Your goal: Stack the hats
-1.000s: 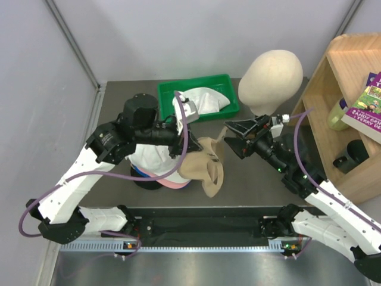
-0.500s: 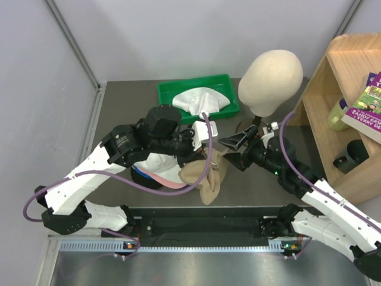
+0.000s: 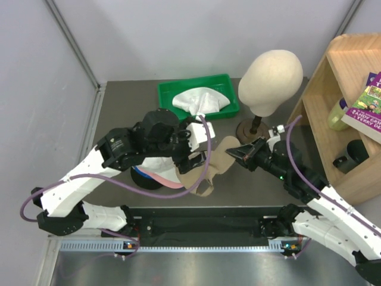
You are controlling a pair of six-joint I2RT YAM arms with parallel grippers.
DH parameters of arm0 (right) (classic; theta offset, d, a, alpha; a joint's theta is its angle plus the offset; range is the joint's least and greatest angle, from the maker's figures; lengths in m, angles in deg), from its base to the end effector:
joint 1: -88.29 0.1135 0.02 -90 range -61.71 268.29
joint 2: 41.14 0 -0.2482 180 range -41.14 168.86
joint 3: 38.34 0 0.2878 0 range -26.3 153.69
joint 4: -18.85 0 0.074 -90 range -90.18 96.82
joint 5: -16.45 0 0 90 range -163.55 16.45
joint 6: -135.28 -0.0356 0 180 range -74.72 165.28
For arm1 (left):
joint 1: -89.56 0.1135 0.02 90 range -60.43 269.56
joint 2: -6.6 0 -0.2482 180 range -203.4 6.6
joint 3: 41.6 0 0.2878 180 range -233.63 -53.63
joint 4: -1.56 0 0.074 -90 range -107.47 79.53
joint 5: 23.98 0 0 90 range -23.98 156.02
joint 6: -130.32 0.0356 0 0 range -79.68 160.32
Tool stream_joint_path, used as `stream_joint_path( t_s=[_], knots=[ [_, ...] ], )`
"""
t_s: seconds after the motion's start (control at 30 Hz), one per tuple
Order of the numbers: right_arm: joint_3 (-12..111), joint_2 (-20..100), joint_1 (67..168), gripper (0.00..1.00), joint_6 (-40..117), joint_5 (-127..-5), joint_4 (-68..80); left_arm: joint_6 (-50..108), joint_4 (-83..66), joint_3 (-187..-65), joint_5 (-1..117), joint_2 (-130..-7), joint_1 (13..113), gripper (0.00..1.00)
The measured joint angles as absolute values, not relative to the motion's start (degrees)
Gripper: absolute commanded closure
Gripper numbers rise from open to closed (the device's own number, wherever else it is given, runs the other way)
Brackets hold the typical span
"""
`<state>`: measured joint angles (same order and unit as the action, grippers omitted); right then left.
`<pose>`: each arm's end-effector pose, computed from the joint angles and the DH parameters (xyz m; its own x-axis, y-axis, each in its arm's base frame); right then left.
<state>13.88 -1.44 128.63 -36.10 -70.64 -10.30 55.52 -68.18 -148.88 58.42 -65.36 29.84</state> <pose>0.1627 0.1405 0.3031 -0.7085 0.6937 -0.1292 0.1132 0.2925 0.9495 0.1311 -0.2339 0.4541 -0.0362 0.5774 -0.8157 0.9539 0.2634 0.1441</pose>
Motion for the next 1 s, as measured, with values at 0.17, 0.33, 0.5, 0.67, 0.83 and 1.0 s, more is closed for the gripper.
stream_joint_path(
  t_s=[0.17, 0.33, 0.5, 0.67, 0.83, 1.0],
  knots=[
    [13.88, -9.76, 128.63, 1.00, -34.83, -77.65, -16.97, 54.82, -65.87, -148.88, 66.86, -60.55, 30.02, 0.01],
    [15.65, -17.92, 128.63, 1.00, -32.43, -85.48, -21.12, 53.29, -62.61, -148.74, 76.70, -56.82, 30.02, 0.01],
    [19.12, -19.60, 128.63, 1.00, -26.05, -87.90, -18.65, 48.99, -61.65, -150.32, 85.57, -59.46, 31.92, 0.01],
    [20.02, -17.06, 128.63, 1.00, -20.01, -85.80, -8.51, 39.98, -59.70, -155.91, 85.33, -67.42, 46.98, 0.01],
    [20.74, -9.96, 128.67, 1.00, -18.27, -82.55, 5.78, 32.05, -59.46, -162.10, 91.54, -69.63, 61.16, 0.01],
    [24.02, 0.18, 132.83, 1.00, -16.87, -81.96, 17.98, 28.99, -52.91, -166.14, 98.82, -64.34, 62.34, 0.01]
  ],
)
